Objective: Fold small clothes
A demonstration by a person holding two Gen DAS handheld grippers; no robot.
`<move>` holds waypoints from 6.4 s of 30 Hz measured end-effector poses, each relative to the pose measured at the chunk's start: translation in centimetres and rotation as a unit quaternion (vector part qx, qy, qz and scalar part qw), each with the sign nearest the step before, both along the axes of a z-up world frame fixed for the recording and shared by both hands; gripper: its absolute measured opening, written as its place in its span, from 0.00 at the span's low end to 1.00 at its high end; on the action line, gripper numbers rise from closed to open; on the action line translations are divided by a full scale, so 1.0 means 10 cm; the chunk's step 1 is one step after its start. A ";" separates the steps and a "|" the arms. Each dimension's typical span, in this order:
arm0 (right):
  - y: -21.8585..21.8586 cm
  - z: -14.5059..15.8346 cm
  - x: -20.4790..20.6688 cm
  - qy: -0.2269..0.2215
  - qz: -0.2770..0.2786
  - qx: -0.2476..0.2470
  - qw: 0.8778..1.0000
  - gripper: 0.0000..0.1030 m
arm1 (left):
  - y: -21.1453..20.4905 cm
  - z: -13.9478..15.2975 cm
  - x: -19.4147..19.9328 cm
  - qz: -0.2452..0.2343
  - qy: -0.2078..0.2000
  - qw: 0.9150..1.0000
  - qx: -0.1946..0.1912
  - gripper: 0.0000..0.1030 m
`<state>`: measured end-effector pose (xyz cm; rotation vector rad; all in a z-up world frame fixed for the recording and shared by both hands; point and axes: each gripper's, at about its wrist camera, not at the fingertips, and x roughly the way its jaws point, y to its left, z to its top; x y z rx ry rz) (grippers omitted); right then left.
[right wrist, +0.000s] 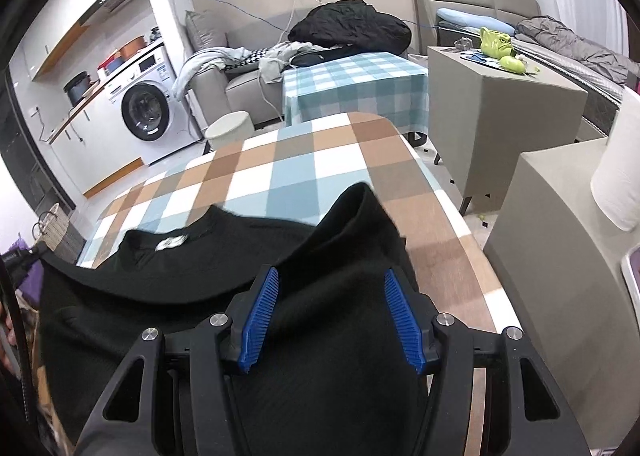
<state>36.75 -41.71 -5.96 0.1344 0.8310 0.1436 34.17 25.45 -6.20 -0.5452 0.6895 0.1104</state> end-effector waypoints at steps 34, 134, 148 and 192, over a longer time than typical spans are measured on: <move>0.70 0.10 0.02 0.024 0.085 -0.031 0.996 0.55 | -0.82 -0.30 -0.55 -0.067 0.060 0.993 0.074 0.49; -0.69 -0.38 -0.95 0.084 0.032 0.036 0.995 0.58 | -0.72 -0.69 -1.48 -0.022 0.140 0.984 0.112 0.55; -0.69 -0.37 -1.42 0.057 0.082 0.031 0.995 0.05 | -0.80 -0.79 -2.14 -0.014 0.152 0.984 0.095 0.55; -0.66 -0.27 -1.41 0.038 0.066 0.026 0.997 0.50 | -0.66 -0.53 -2.38 0.012 0.119 0.989 0.091 0.44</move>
